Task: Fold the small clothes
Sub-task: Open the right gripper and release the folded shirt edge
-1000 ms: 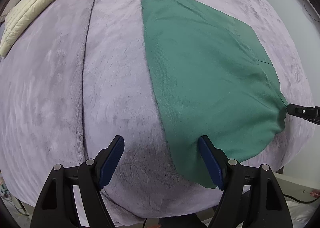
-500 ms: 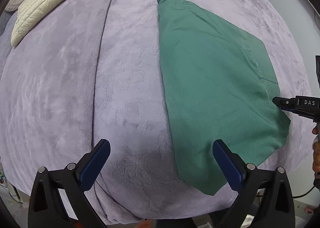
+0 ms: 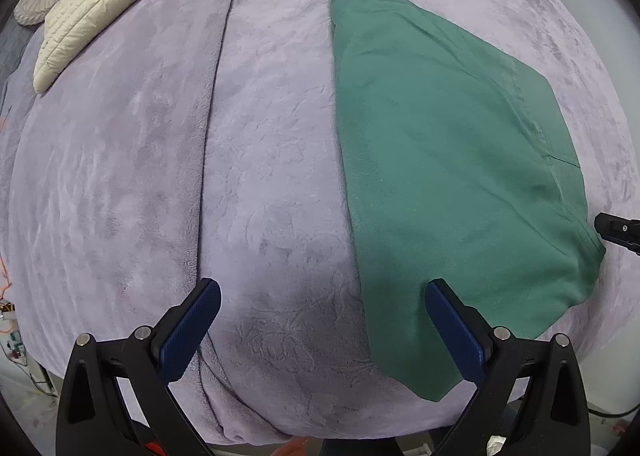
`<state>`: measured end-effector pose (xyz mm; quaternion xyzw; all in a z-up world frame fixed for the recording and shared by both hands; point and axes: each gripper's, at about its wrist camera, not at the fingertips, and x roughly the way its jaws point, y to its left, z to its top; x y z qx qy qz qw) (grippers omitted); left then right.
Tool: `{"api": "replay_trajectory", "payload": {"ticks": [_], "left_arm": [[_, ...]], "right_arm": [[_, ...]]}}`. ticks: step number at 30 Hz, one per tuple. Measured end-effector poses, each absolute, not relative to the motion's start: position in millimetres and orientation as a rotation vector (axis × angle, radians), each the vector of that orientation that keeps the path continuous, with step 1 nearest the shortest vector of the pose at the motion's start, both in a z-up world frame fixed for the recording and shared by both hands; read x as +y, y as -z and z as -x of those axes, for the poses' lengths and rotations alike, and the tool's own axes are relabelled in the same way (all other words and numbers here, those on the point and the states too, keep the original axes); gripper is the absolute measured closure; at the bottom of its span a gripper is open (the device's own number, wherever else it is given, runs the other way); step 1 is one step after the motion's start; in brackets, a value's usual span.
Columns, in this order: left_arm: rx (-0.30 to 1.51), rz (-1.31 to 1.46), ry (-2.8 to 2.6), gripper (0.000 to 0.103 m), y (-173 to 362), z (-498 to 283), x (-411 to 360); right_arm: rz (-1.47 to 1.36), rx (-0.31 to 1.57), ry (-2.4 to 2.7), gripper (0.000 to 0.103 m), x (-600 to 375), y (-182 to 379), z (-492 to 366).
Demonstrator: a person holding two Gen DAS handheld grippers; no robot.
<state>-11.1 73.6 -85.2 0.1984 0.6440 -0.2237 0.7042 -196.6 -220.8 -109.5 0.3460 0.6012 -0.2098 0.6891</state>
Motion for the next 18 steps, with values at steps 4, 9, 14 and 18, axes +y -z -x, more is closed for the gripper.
{"api": "replay_trajectory", "payload": {"ticks": [4, 9, 14, 18], "left_arm": [[1.467, -0.402, 0.503, 0.001, 87, 5, 77], [1.482, -0.419, 0.483, 0.001, 91, 1, 77], [1.508, -0.419, 0.479, 0.001, 96, 1, 74], [1.541, -0.414, 0.488, 0.001, 104, 0, 73]], "right_arm": [[-0.757, 1.347, 0.475, 0.055, -214, 106, 199], [-0.729, 1.345, 0.466, 0.049, -206, 101, 198], [-0.702, 1.36, 0.457, 0.048, -198, 101, 195], [-0.665, 1.395, 0.448, 0.043, -189, 107, 190]]}}
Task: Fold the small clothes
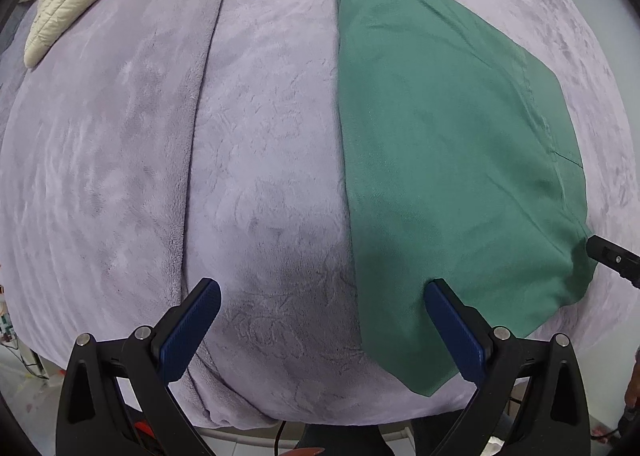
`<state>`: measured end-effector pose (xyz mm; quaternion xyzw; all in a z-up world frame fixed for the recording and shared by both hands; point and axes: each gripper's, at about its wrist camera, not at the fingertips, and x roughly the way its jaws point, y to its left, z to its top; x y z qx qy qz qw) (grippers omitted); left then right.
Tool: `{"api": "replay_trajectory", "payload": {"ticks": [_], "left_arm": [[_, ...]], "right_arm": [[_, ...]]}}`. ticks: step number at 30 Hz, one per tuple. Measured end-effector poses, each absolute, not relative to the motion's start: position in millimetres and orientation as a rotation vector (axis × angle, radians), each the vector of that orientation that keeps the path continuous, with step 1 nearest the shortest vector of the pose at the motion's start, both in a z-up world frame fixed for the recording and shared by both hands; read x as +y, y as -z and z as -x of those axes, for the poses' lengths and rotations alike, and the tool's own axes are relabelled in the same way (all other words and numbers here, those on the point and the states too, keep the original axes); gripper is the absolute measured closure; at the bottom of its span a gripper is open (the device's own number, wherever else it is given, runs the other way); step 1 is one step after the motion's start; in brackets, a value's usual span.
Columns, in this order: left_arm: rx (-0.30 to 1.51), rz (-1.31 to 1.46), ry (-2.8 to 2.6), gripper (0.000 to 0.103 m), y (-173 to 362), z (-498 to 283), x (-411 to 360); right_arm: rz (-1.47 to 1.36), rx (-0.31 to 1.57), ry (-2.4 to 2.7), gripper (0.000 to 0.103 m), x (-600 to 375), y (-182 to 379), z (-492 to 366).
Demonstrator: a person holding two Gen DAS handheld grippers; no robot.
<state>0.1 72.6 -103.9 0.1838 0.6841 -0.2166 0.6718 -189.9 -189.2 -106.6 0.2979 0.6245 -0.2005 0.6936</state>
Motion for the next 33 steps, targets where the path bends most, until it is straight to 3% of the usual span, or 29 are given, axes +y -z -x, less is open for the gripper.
{"api": "replay_trajectory", "payload": {"ticks": [9, 17, 33], "left_arm": [[1.543, -0.435, 0.516, 0.001, 120, 14, 77], [1.528, -0.468, 0.523, 0.0, 133, 28, 76], [1.499, -0.466, 0.504, 0.0, 117, 24, 74]], "right_arm": [[-0.608, 1.509, 0.47, 0.041, -179, 139, 205], [-0.629, 1.535, 0.505, 0.025, -197, 166, 224], [-0.653, 1.411, 0.472, 0.024, -219, 88, 211]]}}
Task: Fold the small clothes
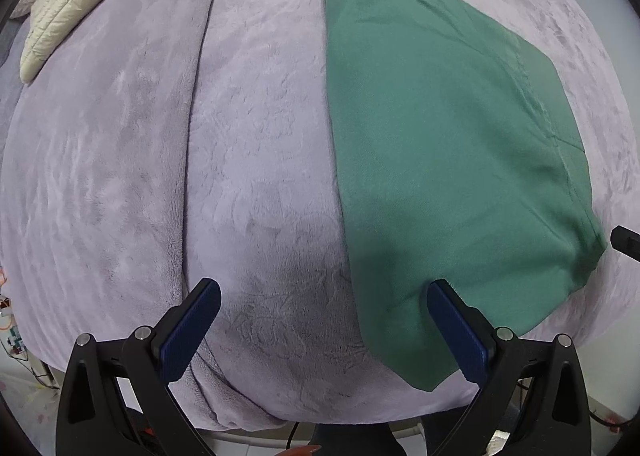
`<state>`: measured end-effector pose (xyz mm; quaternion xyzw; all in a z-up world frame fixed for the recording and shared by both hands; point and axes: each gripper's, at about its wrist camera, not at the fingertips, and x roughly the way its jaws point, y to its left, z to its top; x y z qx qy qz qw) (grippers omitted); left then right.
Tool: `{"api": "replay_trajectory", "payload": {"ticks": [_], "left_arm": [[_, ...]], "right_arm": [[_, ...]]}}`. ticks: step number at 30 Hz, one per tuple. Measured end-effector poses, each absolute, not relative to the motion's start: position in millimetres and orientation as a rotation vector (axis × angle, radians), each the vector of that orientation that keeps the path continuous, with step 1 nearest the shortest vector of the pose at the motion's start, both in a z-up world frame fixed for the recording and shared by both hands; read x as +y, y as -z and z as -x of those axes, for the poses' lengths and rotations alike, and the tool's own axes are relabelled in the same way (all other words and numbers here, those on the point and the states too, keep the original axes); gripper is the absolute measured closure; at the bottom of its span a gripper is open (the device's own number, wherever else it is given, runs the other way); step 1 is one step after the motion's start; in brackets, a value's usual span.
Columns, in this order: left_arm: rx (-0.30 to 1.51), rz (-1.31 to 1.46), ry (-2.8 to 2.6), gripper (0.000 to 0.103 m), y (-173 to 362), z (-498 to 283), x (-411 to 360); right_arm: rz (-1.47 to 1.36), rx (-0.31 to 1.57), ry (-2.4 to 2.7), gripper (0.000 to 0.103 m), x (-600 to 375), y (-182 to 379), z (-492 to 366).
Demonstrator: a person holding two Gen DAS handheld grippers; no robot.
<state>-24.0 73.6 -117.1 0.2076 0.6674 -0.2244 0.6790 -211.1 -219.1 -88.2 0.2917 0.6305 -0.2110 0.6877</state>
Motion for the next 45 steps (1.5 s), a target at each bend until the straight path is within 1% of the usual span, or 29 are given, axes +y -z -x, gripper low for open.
{"api": "replay_trajectory", "payload": {"ticks": [5, 9, 11, 12, 13, 14, 21, 28, 45], "left_arm": [[1.442, -0.435, 0.508, 0.0, 96, 17, 66], [1.423, -0.425, 0.52, 0.0, 79, 15, 57], [1.422, -0.413, 0.532, 0.0, 66, 13, 54], [1.418, -0.41, 0.536, 0.0, 63, 14, 52], [1.415, -0.414, 0.539, 0.0, 54, 8, 49], [1.408, -0.416, 0.54, 0.0, 51, 8, 47], [1.348, -0.395, 0.547, 0.0, 11, 6, 37], [1.277, -0.388, 0.542, 0.0, -13, 8, 33], [1.255, -0.372, 0.512, 0.0, -17, 11, 37]], "right_arm": [[-0.608, 1.367, 0.435, 0.023, -200, 67, 184], [-0.585, 1.337, 0.436, 0.019, -198, 53, 174], [-0.581, 1.323, 0.437, 0.015, -195, 46, 170], [-0.578, 1.32, 0.439, 0.011, -194, 45, 163], [-0.57, 1.315, 0.444, 0.004, -194, 41, 157], [-0.565, 1.309, 0.448, 0.0, -194, 38, 156], [-0.467, 1.245, 0.504, 0.0, -183, 8, 152], [-0.397, 1.22, 0.504, 0.0, -167, -16, 142], [-0.39, 1.219, 0.512, 0.0, -158, -22, 133]]}}
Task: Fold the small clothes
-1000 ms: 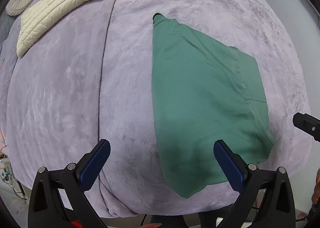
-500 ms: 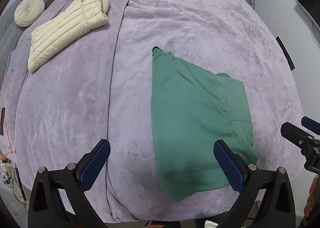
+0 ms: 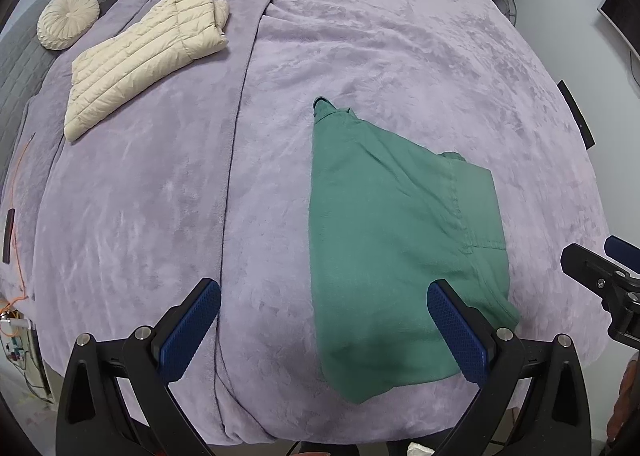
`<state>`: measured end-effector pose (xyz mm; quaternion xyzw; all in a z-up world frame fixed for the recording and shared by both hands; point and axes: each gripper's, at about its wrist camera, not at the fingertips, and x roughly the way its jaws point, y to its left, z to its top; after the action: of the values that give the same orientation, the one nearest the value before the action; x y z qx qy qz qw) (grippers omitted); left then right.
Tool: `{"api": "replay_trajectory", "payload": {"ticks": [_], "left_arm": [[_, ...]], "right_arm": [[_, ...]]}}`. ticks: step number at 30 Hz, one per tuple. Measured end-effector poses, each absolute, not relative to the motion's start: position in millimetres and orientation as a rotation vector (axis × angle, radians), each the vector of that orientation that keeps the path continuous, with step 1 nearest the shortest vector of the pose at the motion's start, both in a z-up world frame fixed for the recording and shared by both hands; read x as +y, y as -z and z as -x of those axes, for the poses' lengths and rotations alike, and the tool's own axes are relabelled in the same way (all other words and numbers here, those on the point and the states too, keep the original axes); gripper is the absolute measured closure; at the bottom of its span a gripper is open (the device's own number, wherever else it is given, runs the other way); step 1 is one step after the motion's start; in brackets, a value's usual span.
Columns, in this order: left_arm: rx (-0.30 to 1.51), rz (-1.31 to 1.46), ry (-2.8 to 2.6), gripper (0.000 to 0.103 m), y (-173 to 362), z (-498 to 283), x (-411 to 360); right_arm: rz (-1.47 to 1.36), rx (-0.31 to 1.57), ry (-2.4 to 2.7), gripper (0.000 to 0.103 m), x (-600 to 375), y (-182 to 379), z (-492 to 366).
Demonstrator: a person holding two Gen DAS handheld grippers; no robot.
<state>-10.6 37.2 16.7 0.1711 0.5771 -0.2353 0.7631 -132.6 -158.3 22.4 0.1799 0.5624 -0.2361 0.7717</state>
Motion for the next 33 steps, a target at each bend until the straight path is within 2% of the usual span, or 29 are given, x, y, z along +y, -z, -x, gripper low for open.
{"api": "replay_trajectory", "payload": {"ticks": [33], "left_arm": [[1.254, -0.379, 0.514, 0.0, -17.7, 10.9, 39.2]], "right_arm": [[-0.39, 1.226, 0.511, 0.0, -154.0, -20.5, 133.2]]}}
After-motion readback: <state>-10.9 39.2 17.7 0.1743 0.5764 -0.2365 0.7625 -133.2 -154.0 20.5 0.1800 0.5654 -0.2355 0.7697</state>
